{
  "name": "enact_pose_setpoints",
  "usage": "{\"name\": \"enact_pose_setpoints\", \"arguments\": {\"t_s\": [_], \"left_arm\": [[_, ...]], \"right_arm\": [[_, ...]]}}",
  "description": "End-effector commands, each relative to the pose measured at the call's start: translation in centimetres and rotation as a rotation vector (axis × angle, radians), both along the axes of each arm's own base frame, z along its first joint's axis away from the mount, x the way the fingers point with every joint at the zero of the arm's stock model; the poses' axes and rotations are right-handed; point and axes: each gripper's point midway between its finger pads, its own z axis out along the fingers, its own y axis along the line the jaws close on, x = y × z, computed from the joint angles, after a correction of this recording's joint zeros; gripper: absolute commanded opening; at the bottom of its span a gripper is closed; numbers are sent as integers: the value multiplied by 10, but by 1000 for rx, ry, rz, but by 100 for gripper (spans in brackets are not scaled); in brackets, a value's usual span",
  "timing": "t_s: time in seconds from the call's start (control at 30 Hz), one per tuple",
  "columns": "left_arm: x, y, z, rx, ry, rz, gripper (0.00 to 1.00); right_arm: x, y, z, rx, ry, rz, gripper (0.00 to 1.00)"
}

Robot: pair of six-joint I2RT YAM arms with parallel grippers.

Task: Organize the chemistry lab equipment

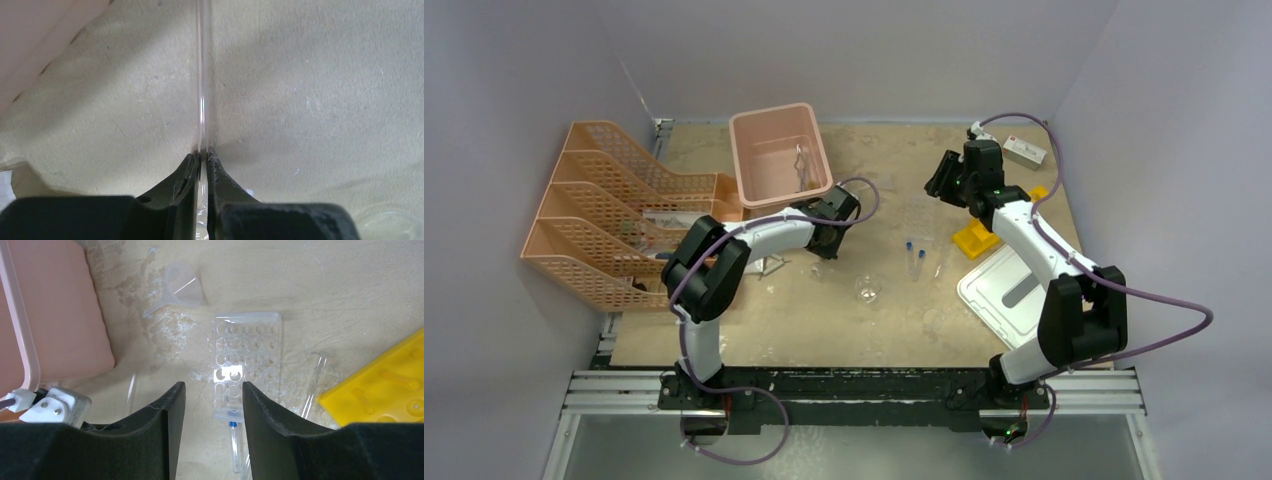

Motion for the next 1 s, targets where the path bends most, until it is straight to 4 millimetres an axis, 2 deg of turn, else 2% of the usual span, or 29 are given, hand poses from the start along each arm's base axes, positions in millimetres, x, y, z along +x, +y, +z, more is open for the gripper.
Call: {"name": "enact_pose_setpoints", "arguments": {"t_s": [0.0, 0.27, 0.4, 0.57, 0.7, 0.77, 0.83, 0.97], "left_arm": [[-4, -2, 7, 21, 20, -27, 2], [7, -34, 77, -140, -60, -110, 0], [16, -48, 121, -230, -153, -149, 0], [58, -47, 192, -345, -329, -41, 0], [95, -31, 243, -436, -456, 92, 0], [113, -12, 257, -466, -499, 191, 0], [130, 13, 260, -480, -520, 303, 0], [153, 48, 246, -452, -505, 422, 0]], "right_arm": [[3, -6, 25, -12, -72, -17, 48], [-2, -11, 34, -15, -113, -31, 48], [-5, -11, 37, -13, -121, -34, 48], [-4, -11, 49, 8, -142, -44, 48], [1, -9, 56, 11, -161, -40, 48], [3, -11, 56, 3, -162, -46, 48], [5, -11, 54, 1, -161, -46, 48], [12, -8, 52, 1, -150, -42, 48]]}}
